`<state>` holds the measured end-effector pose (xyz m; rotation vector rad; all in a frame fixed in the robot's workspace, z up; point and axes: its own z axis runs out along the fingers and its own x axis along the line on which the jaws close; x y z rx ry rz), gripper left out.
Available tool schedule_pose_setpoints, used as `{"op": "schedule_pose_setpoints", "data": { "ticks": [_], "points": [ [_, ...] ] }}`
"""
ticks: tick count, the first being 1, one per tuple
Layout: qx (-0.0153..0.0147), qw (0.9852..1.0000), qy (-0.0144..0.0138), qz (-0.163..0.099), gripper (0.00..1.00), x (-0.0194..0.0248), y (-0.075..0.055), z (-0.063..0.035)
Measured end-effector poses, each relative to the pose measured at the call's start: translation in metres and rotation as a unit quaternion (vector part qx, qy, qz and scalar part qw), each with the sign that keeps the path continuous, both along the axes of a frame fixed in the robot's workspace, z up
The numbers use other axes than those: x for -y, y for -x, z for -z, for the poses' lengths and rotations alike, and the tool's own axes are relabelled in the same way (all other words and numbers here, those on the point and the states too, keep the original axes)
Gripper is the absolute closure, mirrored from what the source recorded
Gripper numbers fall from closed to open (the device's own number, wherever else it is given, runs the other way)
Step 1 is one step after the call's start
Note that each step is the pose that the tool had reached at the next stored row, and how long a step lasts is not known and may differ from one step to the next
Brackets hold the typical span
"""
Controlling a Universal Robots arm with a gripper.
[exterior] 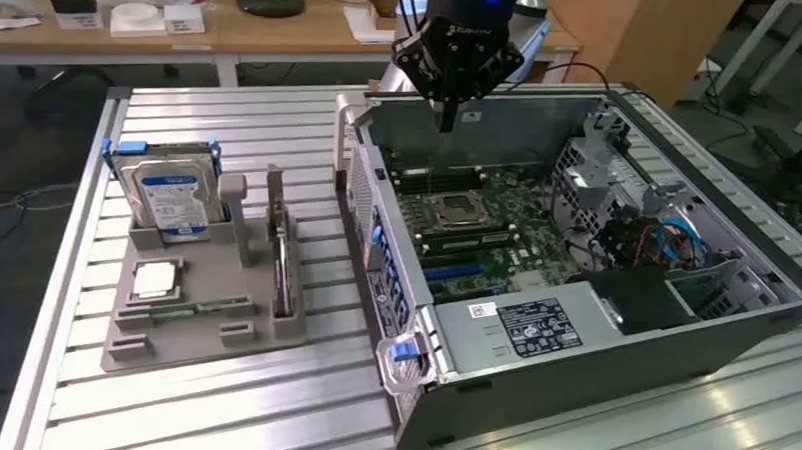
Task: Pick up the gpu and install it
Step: 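Reach for the gpu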
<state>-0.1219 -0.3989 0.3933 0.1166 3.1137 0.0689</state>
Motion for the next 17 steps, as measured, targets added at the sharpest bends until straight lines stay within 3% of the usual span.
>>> {"op": "schedule_pose_setpoints", "data": {
  "ticks": [17],
  "points": [
    [0.0000,1.0000,0.0000,0.000,0.89,0.0000,0.0068,0.0000]
  ]
}}
